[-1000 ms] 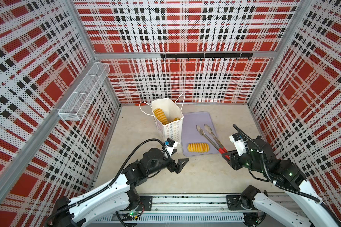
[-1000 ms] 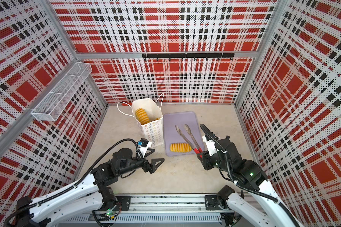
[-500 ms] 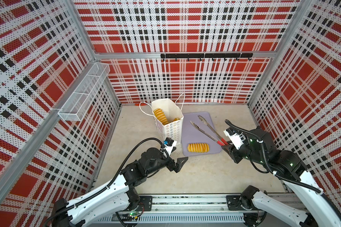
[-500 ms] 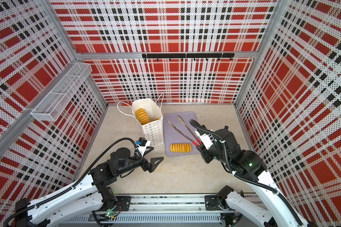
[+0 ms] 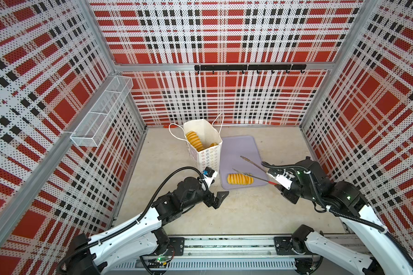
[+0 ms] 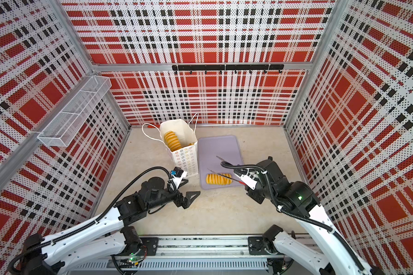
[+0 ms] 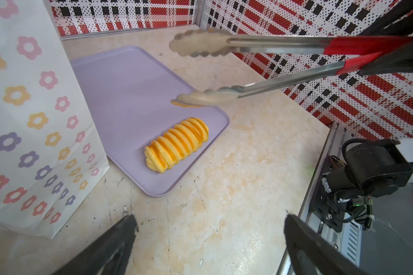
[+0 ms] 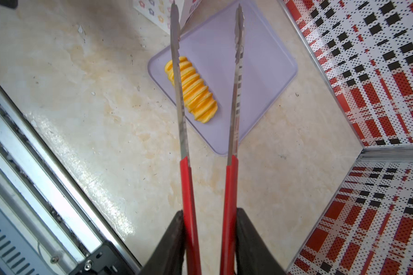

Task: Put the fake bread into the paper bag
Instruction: 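Lower the right tongs onto the last striped roll on the tray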

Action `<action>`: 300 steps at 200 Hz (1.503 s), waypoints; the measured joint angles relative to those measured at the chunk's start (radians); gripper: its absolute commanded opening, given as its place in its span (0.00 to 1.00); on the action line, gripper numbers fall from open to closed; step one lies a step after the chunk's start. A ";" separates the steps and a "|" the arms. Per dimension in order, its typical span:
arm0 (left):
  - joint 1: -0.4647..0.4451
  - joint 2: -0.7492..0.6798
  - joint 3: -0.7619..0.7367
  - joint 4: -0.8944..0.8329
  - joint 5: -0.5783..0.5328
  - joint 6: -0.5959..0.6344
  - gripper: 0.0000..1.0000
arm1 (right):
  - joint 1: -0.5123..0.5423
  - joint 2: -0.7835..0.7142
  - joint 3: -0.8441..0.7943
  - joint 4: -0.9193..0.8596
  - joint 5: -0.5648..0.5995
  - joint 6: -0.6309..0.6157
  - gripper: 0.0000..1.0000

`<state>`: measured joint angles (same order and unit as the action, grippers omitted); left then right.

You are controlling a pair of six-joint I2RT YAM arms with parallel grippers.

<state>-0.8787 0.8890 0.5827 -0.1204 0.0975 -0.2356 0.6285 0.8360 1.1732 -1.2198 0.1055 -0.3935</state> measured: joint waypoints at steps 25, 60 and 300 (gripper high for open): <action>0.021 0.003 0.000 0.001 0.018 0.002 1.00 | 0.000 0.001 -0.045 -0.014 0.017 -0.037 0.34; 0.055 0.003 0.000 0.001 0.044 0.003 1.00 | 0.001 0.017 -0.080 -0.019 0.033 -0.065 0.32; 0.093 0.035 0.011 0.001 0.083 0.016 1.00 | 0.077 0.188 -0.099 0.042 0.164 -0.131 0.33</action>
<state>-0.7856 0.9241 0.5938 -0.1192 0.1802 -0.2195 0.7055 1.0241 1.0744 -1.1774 0.2691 -0.5243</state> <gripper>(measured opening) 0.997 0.329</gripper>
